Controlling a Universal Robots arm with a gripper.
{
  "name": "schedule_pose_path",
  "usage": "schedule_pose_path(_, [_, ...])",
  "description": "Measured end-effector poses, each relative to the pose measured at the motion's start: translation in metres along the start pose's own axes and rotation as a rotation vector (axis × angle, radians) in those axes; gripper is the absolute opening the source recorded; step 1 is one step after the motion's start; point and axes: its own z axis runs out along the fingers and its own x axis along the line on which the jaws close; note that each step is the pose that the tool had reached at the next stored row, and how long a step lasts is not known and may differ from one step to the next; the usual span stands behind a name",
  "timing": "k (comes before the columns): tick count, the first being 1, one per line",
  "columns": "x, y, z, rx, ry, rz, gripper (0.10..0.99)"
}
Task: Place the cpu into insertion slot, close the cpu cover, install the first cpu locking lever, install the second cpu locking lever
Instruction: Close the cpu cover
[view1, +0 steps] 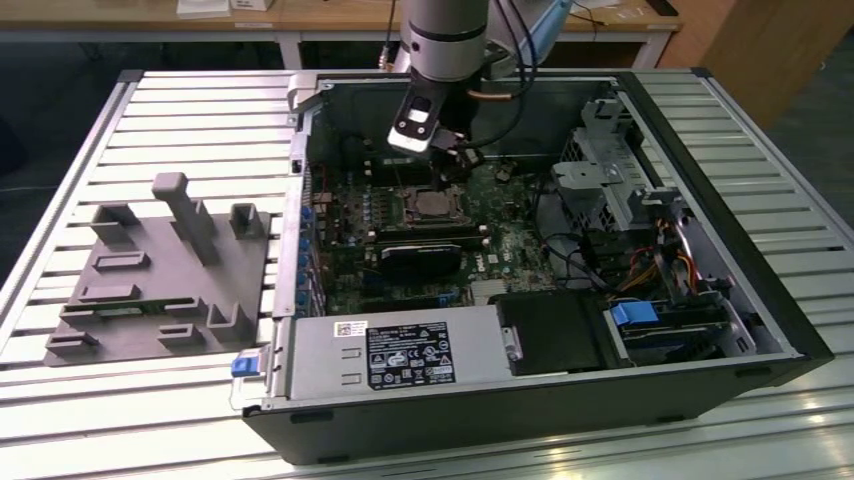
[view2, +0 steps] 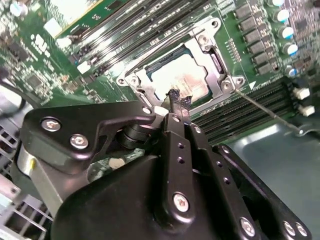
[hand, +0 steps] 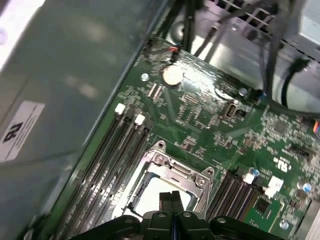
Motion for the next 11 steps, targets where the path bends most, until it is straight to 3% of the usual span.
schedule_pose_path(11, [0.0000, 0.0000, 0.0008, -0.003, 0.0042, -0.216, 0.102])
